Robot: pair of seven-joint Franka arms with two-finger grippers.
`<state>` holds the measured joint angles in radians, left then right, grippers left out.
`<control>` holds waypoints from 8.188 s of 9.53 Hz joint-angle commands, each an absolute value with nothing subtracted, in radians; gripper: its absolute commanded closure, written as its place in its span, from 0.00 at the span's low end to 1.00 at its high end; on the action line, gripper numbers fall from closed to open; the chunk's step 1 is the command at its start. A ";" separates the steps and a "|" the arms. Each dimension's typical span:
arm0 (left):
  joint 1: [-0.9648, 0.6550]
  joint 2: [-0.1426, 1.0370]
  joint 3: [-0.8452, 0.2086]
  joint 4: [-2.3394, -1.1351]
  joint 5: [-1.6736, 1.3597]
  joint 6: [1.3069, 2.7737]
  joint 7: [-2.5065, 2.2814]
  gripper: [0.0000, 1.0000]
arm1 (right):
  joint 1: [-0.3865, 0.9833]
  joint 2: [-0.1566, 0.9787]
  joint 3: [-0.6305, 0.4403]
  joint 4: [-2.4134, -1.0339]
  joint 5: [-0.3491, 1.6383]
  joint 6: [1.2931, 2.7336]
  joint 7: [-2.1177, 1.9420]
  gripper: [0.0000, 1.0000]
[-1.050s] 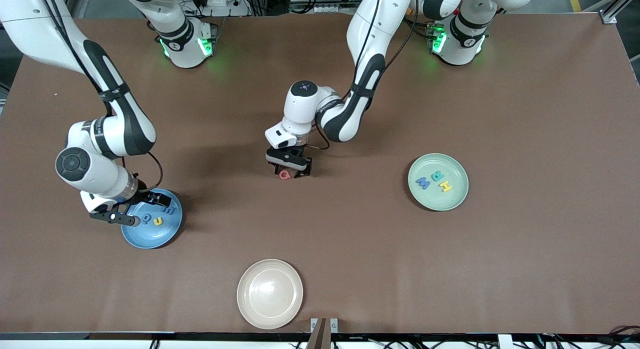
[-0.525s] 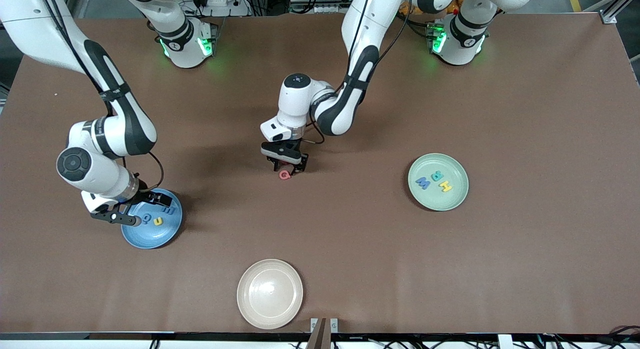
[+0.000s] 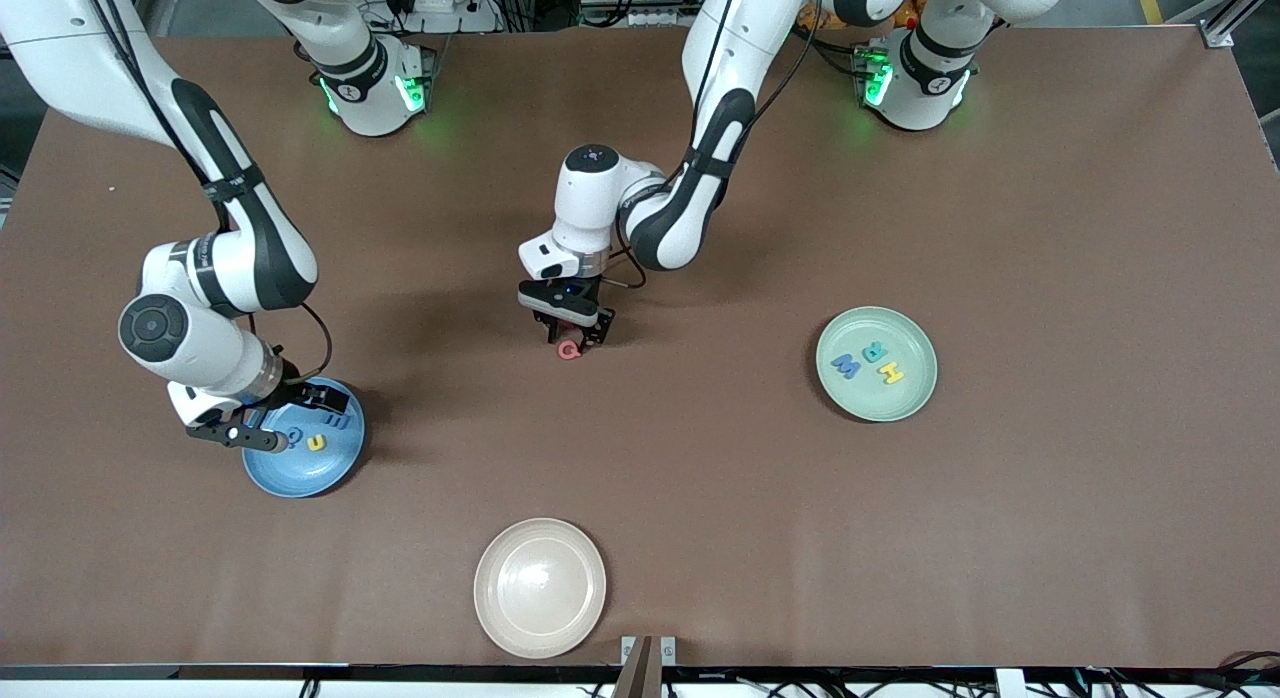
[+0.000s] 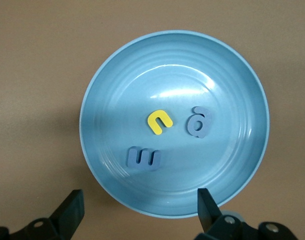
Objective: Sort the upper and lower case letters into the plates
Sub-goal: 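Lower the open left gripper around the pink Q, then close the left gripper on the pink Q, then lift Q with the left gripper while the right gripper reaches pink w, then release Q onto green plate while the right gripper lifts pink w, then carry w to blue plate with the right gripper while the left gripper withdraws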
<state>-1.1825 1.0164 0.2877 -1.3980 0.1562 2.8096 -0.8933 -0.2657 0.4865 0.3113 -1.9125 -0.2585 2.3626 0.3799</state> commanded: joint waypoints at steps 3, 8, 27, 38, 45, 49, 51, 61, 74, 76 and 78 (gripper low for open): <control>-1.193 1.072 0.336 -1.330 0.181 2.795 -0.920 0.44 | -0.265 0.494 0.318 -1.894 -0.281 2.350 0.393 0.00; -1.201 1.072 0.328 -1.336 0.179 2.792 -0.948 0.44 | -0.265 0.494 0.318 -1.894 -0.281 2.349 0.393 0.00; -1.220 1.059 0.327 -1.336 0.178 2.732 -1.009 0.78 | -0.256 0.482 0.322 -1.893 -0.278 2.349 0.394 0.00; -1.210 1.011 0.328 -1.338 0.170 2.708 -1.006 0.80 | -0.259 0.426 0.327 -1.901 -0.275 2.347 0.391 0.00; -1.019 0.901 0.235 -1.400 0.170 2.554 -0.699 0.80 | -0.131 0.434 0.327 -1.914 -0.264 2.327 0.525 0.00; -0.930 0.706 0.212 -1.642 0.170 2.505 -0.485 0.80 | 0.125 0.474 0.327 -1.936 -0.264 2.345 0.833 0.00; -0.873 0.541 0.210 -1.803 0.164 2.415 -0.320 0.80 | 0.289 0.527 0.319 -1.936 -0.249 2.419 1.002 0.00; -0.624 0.333 0.210 -2.273 0.170 2.523 0.028 0.35 | 0.391 0.590 0.321 -1.945 -0.158 2.462 0.986 0.00; -0.486 0.386 0.219 -1.791 0.032 2.241 -0.130 0.00 | 0.410 0.598 0.293 -1.962 -0.169 2.467 1.019 1.00; -0.462 0.388 0.222 -1.757 0.012 2.241 -0.172 0.00 | 0.413 0.594 0.293 -1.963 -0.169 2.468 1.019 1.00; -0.456 0.396 0.221 -1.746 0.011 2.241 -0.190 0.00 | 0.413 0.581 0.293 -1.962 -0.170 2.464 1.016 1.00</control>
<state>-0.4588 0.3735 0.2240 -1.7811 0.0353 2.2652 -0.1670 0.4083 0.5989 0.3010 -1.9465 -0.1759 2.4678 1.0095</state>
